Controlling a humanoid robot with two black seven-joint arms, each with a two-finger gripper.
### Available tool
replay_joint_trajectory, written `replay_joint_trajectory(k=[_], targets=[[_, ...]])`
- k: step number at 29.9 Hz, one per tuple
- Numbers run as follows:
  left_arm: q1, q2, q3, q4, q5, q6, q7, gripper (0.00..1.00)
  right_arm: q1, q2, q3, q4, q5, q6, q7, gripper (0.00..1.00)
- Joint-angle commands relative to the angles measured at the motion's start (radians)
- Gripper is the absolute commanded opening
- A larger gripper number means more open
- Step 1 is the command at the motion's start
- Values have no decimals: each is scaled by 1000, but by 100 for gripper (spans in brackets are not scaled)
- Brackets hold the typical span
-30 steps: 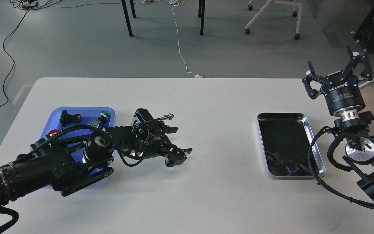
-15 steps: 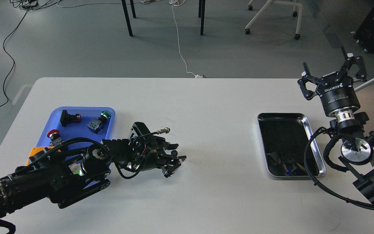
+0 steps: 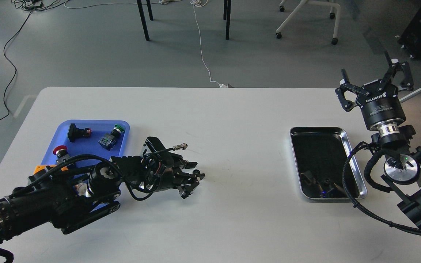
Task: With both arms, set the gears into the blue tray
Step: 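Carry the gear to the blue tray and set it beside the orange block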
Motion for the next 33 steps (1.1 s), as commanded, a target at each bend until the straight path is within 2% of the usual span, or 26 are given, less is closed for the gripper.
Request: replay_joint_trajectory(k=[1, 4, 14, 18, 22, 29, 33], targets=[[0, -1, 0, 0, 0, 0, -2, 37, 2, -4, 0, 0, 0, 0, 0, 99], [0, 0, 2, 0, 0, -1, -2, 26, 3, -4, 0, 0, 0, 0, 0, 99], [16, 5, 2, 0, 0, -1, 1, 19, 3, -7, 2, 0, -1, 0, 0, 99], [16, 12, -18, -2, 0, 0, 1, 14, 5, -11, 2, 0, 0, 0, 0, 99], [-1, 51, -77, -43, 0, 25, -6, 14, 5, -14, 2, 0, 0, 0, 0, 99], [-29, 270, -144, -149, -81, 31, -8, 14, 5, -16, 0, 0, 0, 0, 0, 99], [-29, 405, -140, -144, -160, 35, -52, 15, 6, -13, 0, 0, -1, 0, 0, 99]])
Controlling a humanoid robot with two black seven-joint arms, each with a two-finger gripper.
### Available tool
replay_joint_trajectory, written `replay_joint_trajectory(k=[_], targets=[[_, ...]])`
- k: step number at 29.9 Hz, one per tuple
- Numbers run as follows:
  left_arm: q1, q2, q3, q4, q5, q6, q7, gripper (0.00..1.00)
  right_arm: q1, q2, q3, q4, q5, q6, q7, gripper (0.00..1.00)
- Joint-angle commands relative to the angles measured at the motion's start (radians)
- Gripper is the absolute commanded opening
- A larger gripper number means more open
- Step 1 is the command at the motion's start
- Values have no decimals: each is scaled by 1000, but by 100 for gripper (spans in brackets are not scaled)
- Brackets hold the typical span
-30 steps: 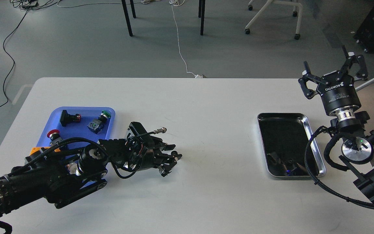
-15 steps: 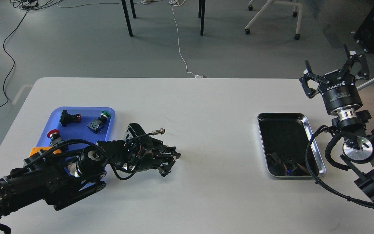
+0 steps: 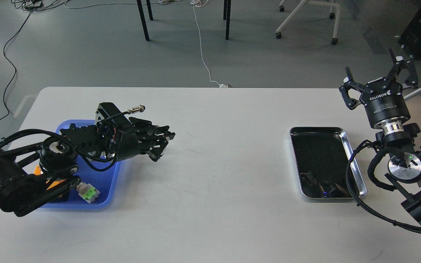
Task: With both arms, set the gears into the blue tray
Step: 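Carry the gear to the blue tray and set it beside the orange block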
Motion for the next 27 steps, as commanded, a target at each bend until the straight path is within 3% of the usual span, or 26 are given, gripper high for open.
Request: replay_joint_trajectory(k=[1, 10, 16, 27], targets=[[0, 119, 6, 6, -65, 5, -46, 15, 1, 5, -1, 0, -3, 0, 0, 99], [78, 173, 12, 121, -104, 52, -66, 15, 4, 2, -2, 0, -3, 0, 0, 99], [104, 158, 35, 262, -118, 57, -86, 15, 4, 0, -1, 0, -3, 0, 0, 99], [124, 121, 41, 345, -119, 85, -98, 17, 4, 0, -2, 0, -3, 0, 0, 99]])
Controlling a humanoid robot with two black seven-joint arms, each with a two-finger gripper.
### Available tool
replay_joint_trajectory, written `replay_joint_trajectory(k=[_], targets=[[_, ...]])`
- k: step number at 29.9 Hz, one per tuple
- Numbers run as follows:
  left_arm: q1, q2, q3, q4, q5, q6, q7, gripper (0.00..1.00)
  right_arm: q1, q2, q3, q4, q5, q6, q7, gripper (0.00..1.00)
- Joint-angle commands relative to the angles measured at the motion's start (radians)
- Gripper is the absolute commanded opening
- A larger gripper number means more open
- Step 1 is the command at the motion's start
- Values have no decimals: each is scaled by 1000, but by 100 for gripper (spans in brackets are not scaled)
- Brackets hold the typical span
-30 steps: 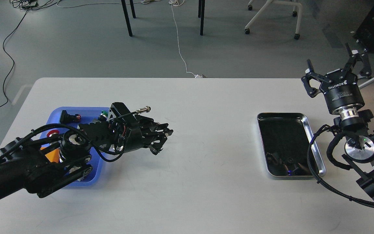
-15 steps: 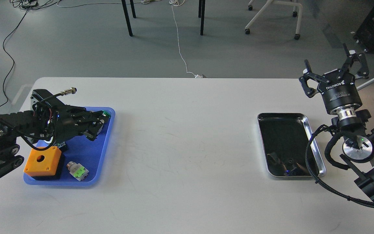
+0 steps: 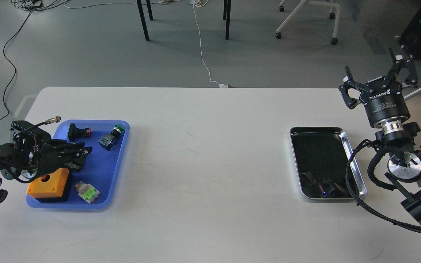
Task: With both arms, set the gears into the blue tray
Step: 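Carry the gear to the blue tray and set it beside the orange block, then raise the left gripper away from the blue tray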
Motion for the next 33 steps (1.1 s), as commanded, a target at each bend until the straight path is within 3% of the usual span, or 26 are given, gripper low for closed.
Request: replay_joint_trajectory(k=[1, 11, 17, 23, 28, 33], targets=[[3, -36, 1, 49, 0, 8, -3, 17, -1, 0, -2, 0, 0, 0, 0, 99], [4, -68, 1, 74, 0, 8, -1, 23, -1, 0, 0, 0, 0, 0, 0, 99], [4, -70, 0, 74, -2, 38, 0, 63, -3, 0, -2, 0, -1, 0, 0, 99], [6, -68, 0, 74, 0, 129, -7, 76, -3, 0, -2, 0, -1, 0, 0, 99], [-8, -59, -3, 73, -23, 129, -67, 81, -1, -2, 0, 0, 0, 0, 0, 99], [-62, -29, -19, 71, -265, 124, -78, 90, 0, -47, 0, 0, -3, 0, 0, 99]])
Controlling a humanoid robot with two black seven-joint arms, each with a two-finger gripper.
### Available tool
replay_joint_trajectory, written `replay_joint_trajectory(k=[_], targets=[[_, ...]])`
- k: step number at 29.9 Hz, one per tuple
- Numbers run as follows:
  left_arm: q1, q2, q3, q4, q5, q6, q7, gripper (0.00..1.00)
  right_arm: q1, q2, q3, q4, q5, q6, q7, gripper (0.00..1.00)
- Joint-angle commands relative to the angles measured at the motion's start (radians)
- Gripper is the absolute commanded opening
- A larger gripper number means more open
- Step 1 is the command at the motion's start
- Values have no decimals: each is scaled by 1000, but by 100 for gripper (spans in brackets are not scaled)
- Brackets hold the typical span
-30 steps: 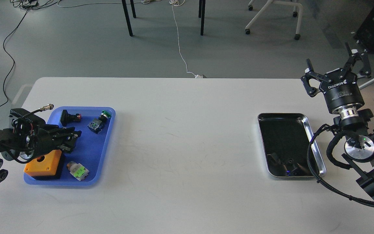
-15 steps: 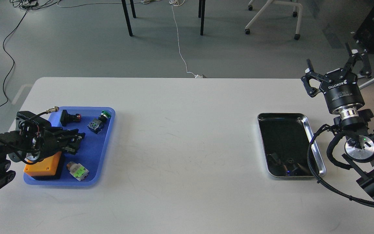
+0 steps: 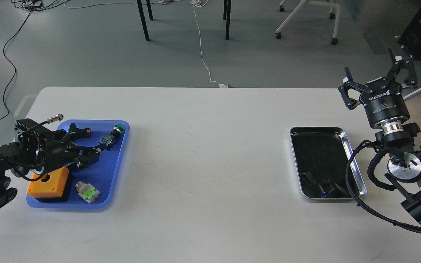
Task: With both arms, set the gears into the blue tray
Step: 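Raise the left gripper away from the blue tray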
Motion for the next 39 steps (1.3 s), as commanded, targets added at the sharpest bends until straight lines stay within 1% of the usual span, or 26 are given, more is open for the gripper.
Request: replay_joint_trajectory(k=[1, 4, 6, 9, 11, 12, 13, 15, 16, 20, 22, 24, 26, 29, 32, 36, 39], targets=[[-62, 30, -8, -3, -227, -4, -7, 91, 1, -53, 1, 0, -2, 0, 0, 99], [-145, 36, -7, -6, -460, -25, -9, 93, -1, -103, 3, 0, -2, 0, 0, 99], [-209, 34, -10, -6, -617, -86, -9, 94, 1, -136, 3, 2, -2, 0, 0, 99], [-289, 28, -11, -6, -894, -207, 4, 95, 8, -180, 3, 9, -3, 0, 0, 99], [-334, 16, -11, -6, -1096, -260, 8, 96, 28, -211, -4, 17, -11, 0, 0, 99], [-354, 5, -11, -6, -1185, -272, 19, 97, 37, -223, -10, 17, -19, 0, 0, 99], [-371, -10, -11, -4, -1279, -284, 39, 97, 51, -235, -17, 17, -32, 0, 0, 99], [-400, -38, -17, -3, -1442, -291, 77, 98, 92, -252, -33, 17, -71, 0, 0, 99], [-411, -51, -36, -3, -1523, -291, 90, 98, 118, -260, -43, 17, -84, 0, 0, 99], [-414, -104, -157, -1, -1724, -306, 96, 98, 203, -303, -117, 25, -95, 0, 0, 99], [-406, -128, -206, 6, -1772, -334, 106, 98, 272, -333, -193, 31, -118, 0, -5, 99], [-400, -163, -226, 28, -1803, -332, 129, 98, 367, -344, -307, 32, -167, 0, -9, 99], [-377, -200, -229, 52, -1829, -332, 140, 98, 469, -347, -442, 32, -221, 0, -9, 99], [-340, -231, -243, 63, -1864, -335, 140, 98, 634, -344, -658, 44, -320, 0, -9, 99], [-300, -240, -278, 63, -1927, -343, 140, 98, 759, -338, -830, 86, -426, 0, -7, 99], [-234, -240, -339, 51, -2015, -360, 140, 98, 879, -332, -1008, 138, -593, 0, -7, 99], [-213, -239, -367, 51, -2019, -387, 140, 98, 950, -335, -1147, 193, -751, 0, -5, 99]])
